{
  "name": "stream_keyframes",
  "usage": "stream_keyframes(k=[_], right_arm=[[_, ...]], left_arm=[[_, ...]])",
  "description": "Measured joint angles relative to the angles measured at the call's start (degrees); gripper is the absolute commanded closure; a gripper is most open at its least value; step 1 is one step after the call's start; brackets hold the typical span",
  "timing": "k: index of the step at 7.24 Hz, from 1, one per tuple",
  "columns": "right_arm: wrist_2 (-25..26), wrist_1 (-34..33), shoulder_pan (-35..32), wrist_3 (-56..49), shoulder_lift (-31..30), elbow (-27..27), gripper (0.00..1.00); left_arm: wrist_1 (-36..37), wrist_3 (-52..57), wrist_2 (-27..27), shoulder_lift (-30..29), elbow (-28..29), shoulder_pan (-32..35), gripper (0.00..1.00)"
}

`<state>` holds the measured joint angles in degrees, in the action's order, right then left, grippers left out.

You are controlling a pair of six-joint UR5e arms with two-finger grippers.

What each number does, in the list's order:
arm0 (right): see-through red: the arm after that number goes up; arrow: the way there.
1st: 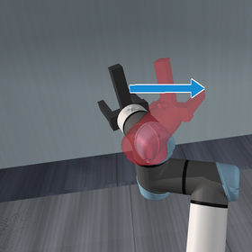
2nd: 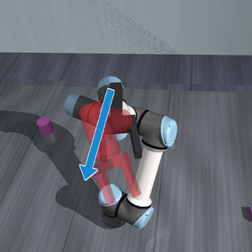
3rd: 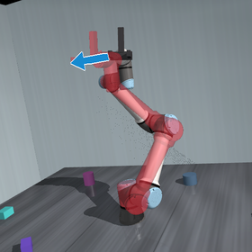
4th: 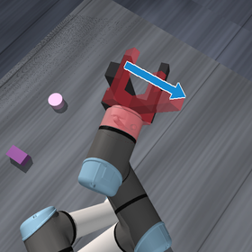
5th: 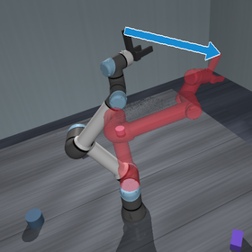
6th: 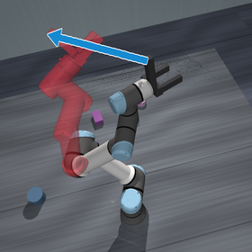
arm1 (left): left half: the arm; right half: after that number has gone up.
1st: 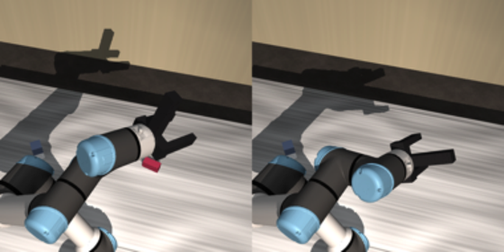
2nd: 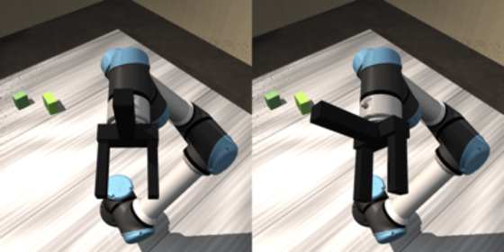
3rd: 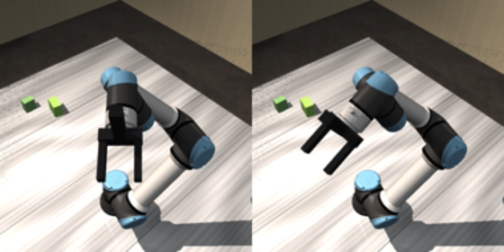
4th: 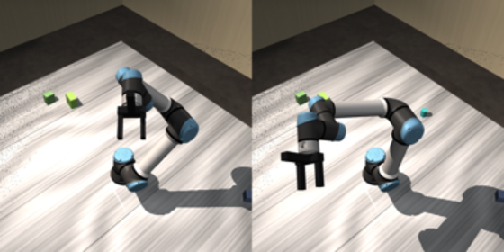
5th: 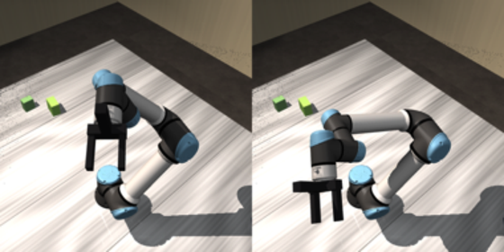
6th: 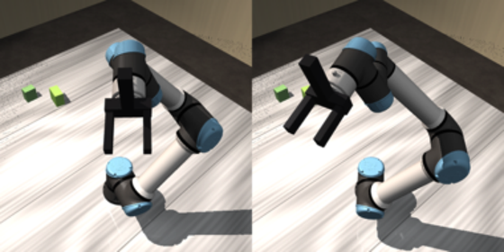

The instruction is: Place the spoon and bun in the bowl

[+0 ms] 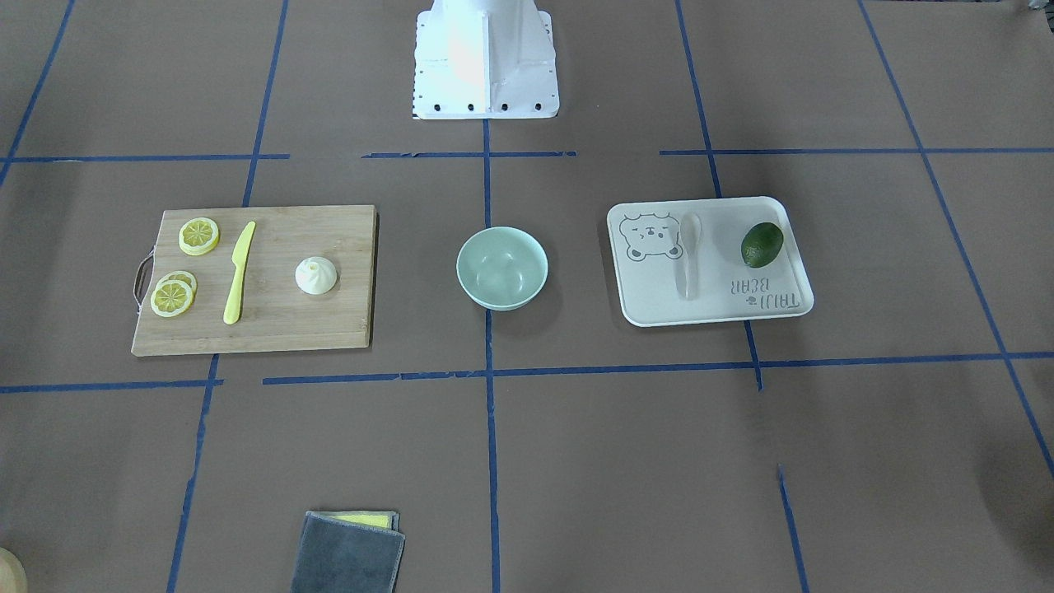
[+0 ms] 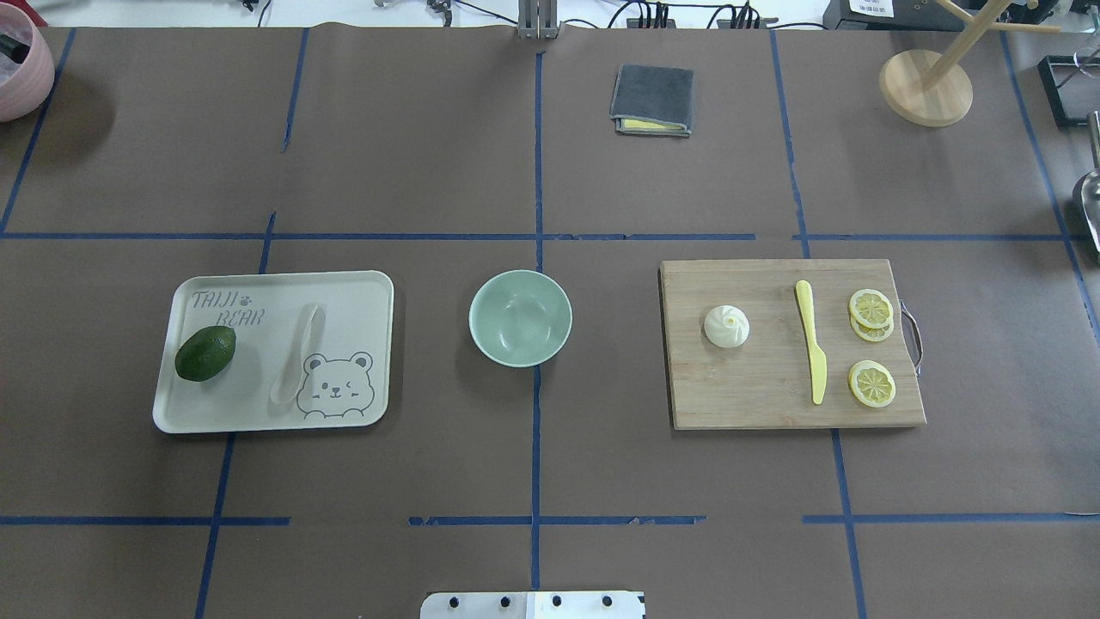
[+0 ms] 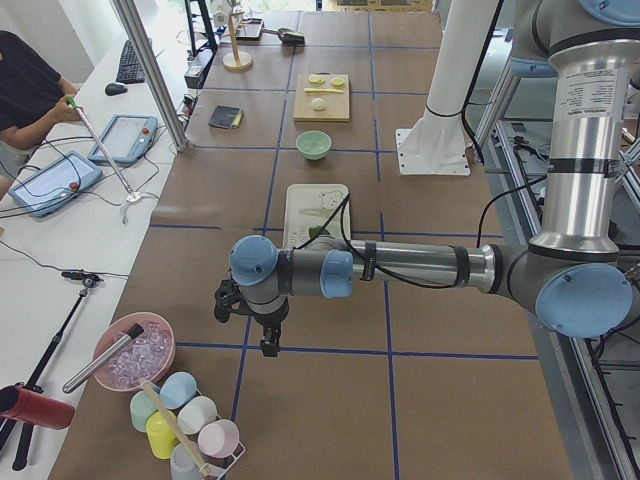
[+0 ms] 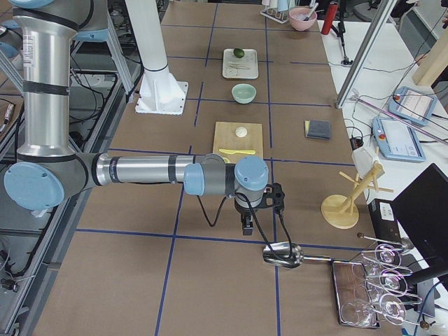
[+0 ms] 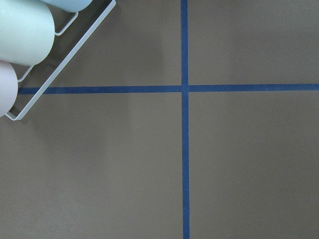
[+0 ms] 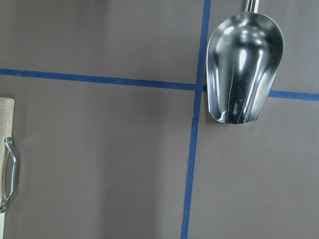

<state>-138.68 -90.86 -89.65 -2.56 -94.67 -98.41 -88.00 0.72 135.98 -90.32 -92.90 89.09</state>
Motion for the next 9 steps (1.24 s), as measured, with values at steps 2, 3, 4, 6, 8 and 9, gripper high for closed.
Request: stream_keyframes(k=[2,3,4,6,8,9], right_arm=[[0.0,0.9,0.0,0.2,0.4,-0.7,0.00],[0.1,1.5,0.1,1.3,0.7,-0.8,0.00],[0.0,1.8,0.1,2.9,1.6,-0.8,0.00],[0.0,1.7,0.3,4.6,5.6,-0.5,0.00],[-0.1,2.6,2.3,7.0,7.6,-0.7,0.00],[-0.1,4.5,3.9,10.4,8.5,-0.9,0.00]], left_arm=[[-0.9,-4.6,0.0,-1.8,-5.5,-3.5,0.00],[-1.7,-12.2,-0.1,-3.4,-9.3,-8.4,0.00],[-3.2,-21.2,-0.4,-5.5,-12.2,-14.4,0.00],[-9.0,-36.0,-2.3,-10.1,-13.8,-24.7,0.00],[-18.6,-50.9,-7.8,-11.7,-12.8,-34.1,0.00],[-22.0,-58.1,-12.8,-12.0,-11.9,-39.2,0.00]])
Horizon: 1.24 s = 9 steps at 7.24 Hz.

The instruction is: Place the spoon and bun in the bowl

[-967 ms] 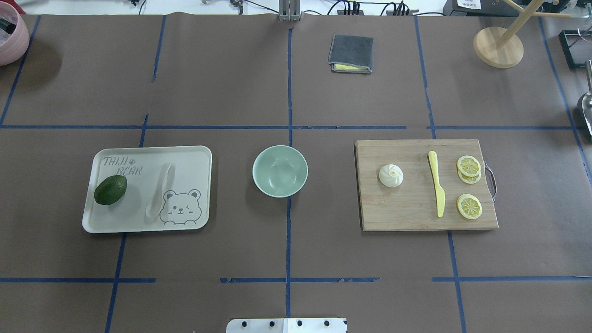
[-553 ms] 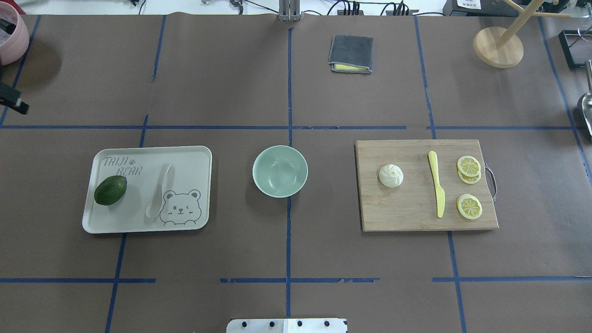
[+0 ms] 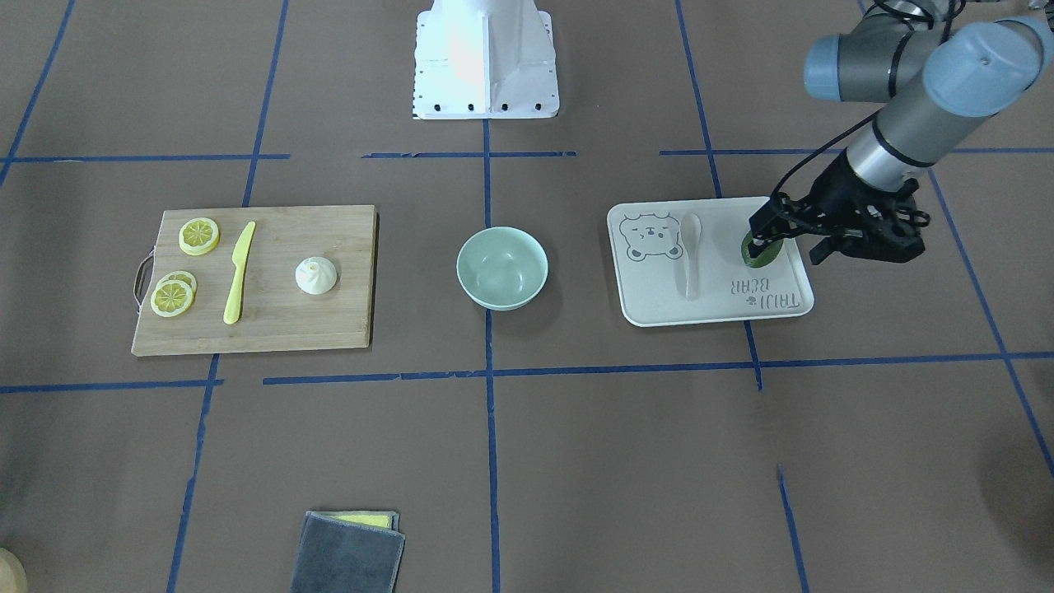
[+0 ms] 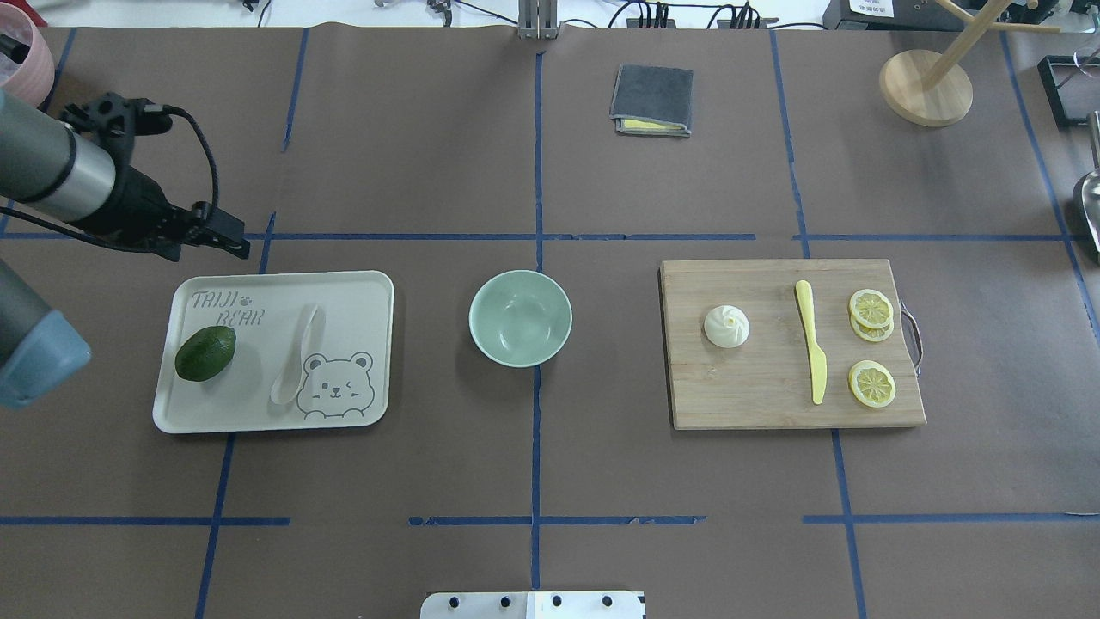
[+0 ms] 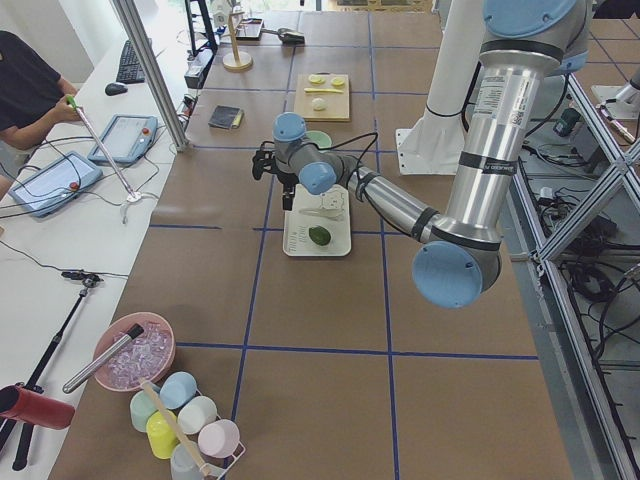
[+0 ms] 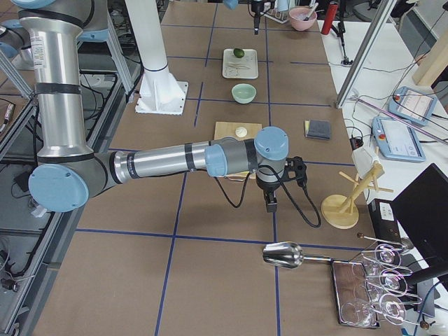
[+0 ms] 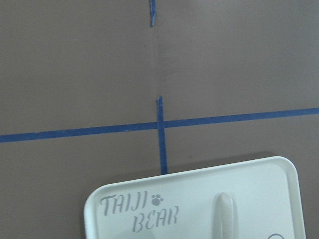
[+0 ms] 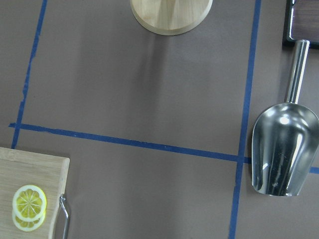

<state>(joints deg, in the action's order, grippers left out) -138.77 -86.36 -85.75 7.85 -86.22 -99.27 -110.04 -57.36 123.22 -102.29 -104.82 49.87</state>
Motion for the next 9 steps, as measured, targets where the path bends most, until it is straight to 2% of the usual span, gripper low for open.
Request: stream_keyframes(k=[2,4,9], right_arm=[[0.2,6.4,4.4,12.0,0.9,-0.5,0.00],[0.5,10.1,8.5,22.0,1.9,-1.8,0.00],[1.6,9.8,15.5,32.0,5.8,-2.6,0.00]], left_arm=[[-3.4,-8.8,-7.8,-1.4,2.8,-7.5,0.01],[-4.0,-10.7,-12.2,-2.3,5.2,-11.3,0.04],[-3.9,-10.6,-14.6,-2.9,7.1,-13.6,0.22]])
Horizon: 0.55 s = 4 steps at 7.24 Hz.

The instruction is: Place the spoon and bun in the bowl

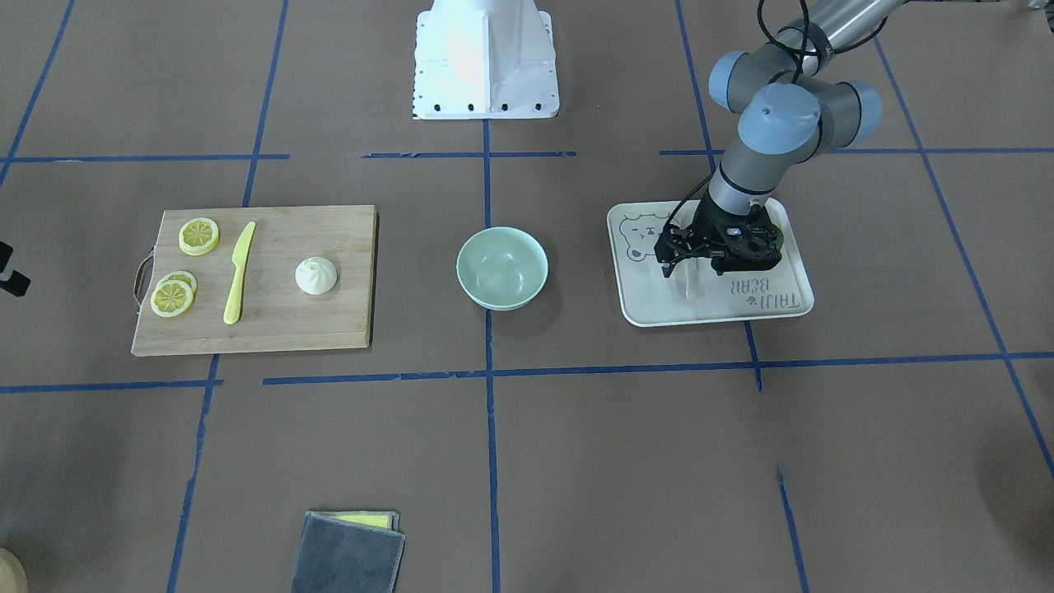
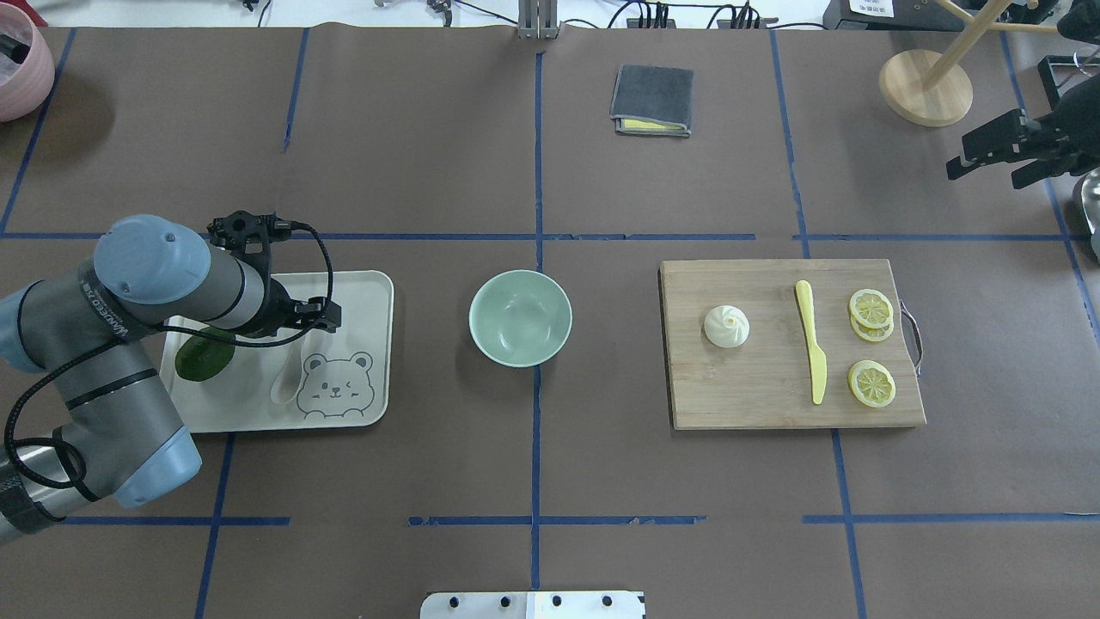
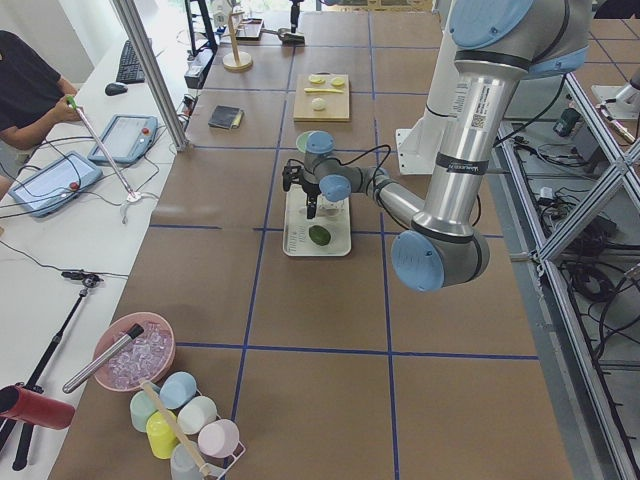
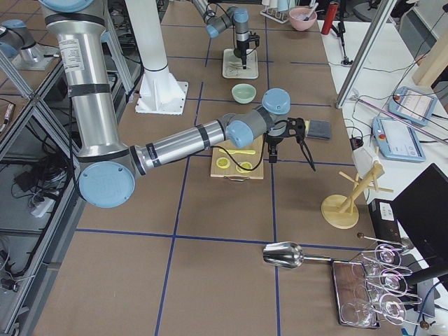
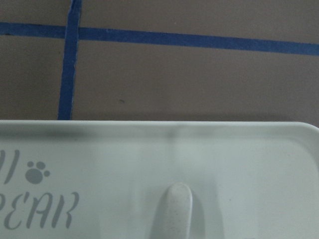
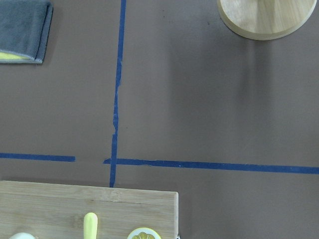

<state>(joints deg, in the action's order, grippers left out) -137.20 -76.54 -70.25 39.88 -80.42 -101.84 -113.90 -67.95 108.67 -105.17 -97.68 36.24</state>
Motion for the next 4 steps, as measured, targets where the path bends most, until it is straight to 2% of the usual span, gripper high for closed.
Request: stream_keyframes(k=[4], right_arm=[[3.7,-0.1,6.3,5.1,2.6,0.0,0.00]], left_arm=[[0.3,0.0,-0.3,0.1,-0.4,-0.2,0.36]])
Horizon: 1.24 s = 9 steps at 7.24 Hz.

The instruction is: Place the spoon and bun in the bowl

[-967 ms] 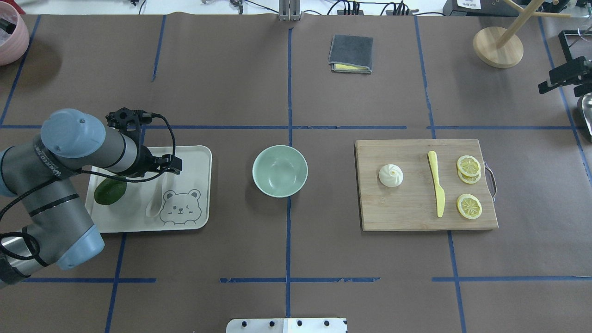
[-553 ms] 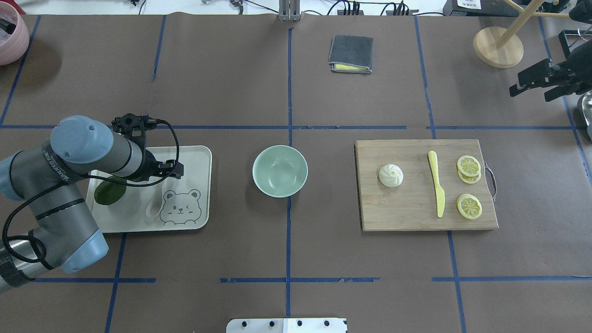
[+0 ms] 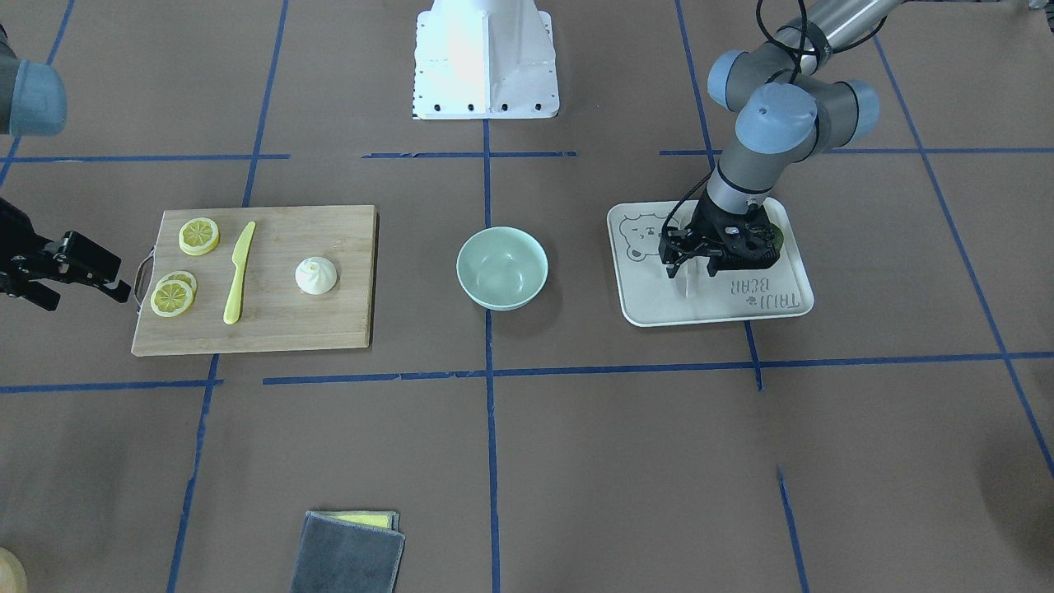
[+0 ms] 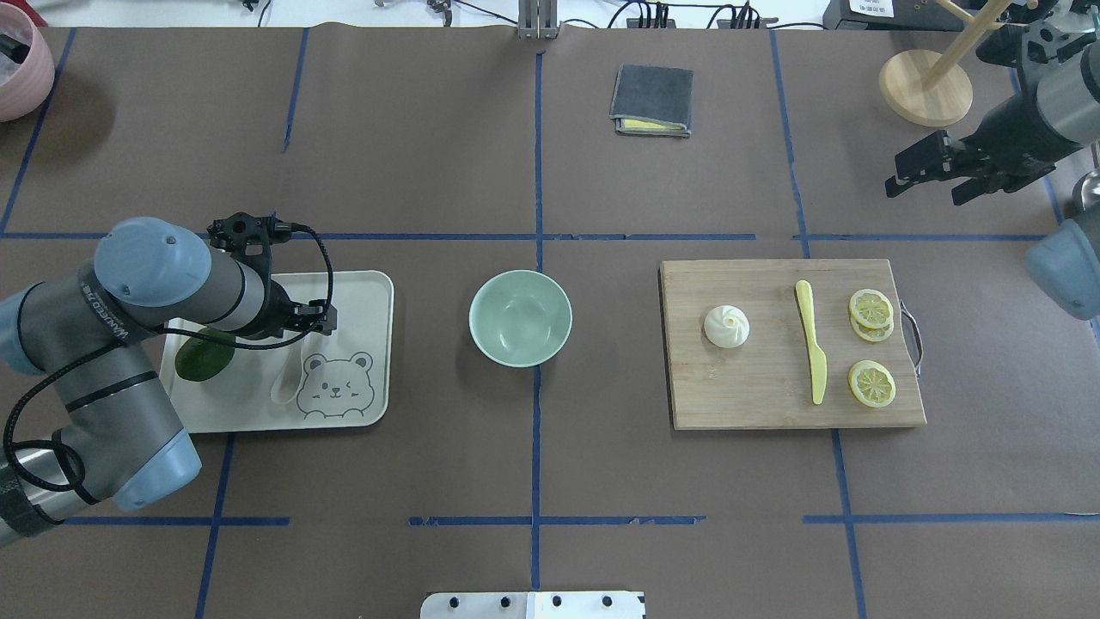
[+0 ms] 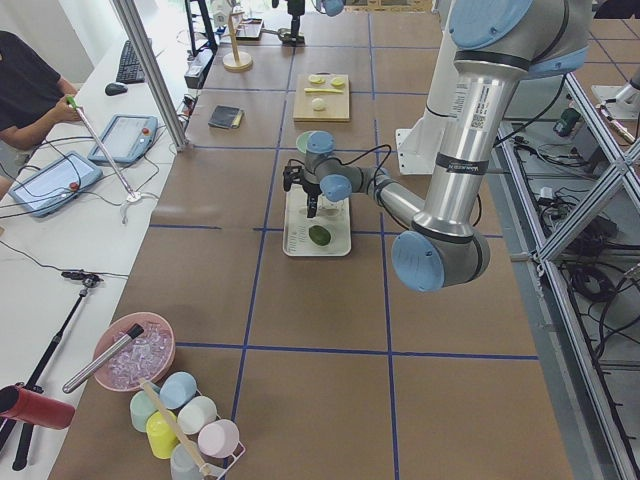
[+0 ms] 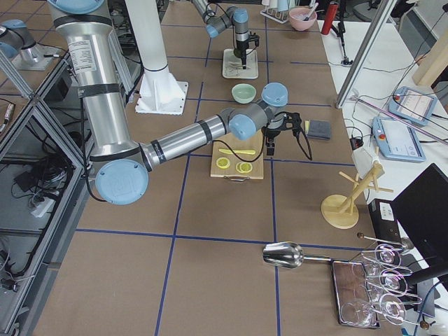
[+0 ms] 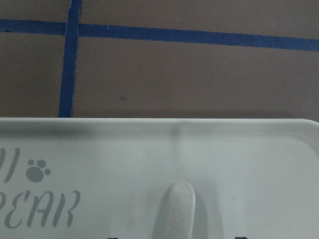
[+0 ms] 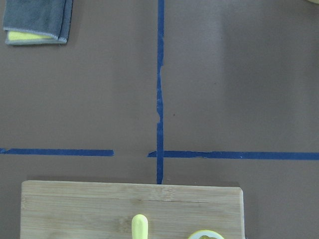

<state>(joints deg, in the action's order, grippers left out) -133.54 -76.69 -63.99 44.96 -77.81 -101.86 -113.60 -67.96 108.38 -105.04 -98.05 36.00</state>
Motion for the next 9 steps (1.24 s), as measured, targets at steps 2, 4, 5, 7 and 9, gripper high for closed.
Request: stream_keyframes(k=[2,4,5,7,9], right_arm=[[1.8,0.0,3.0,2.8,1.3,0.0,0.00],[3.1,-0.1,5.2,4.7,2.4,0.2,0.00],[3.4,-0.2,6.1,5.4,2.8,0.2,0.00],[4.6,-0.7,8.2,6.8,4.0,0.3,0.00],[6.5,-2.2,10.0,7.7,5.7,0.4,0.00]], left_arm=[[0.1,0.0,-0.1,0.1,-0.1,-0.2,0.37],[0.2,-0.1,-0.6,0.1,-0.2,-0.6,0.50],[0.2,-0.1,-0.9,0.2,-0.3,-0.8,0.69],[0.2,-0.1,-1.1,0.2,-0.5,-0.9,0.91],[0.5,-0.2,-1.2,0.3,-1.0,-1.0,1.00]])
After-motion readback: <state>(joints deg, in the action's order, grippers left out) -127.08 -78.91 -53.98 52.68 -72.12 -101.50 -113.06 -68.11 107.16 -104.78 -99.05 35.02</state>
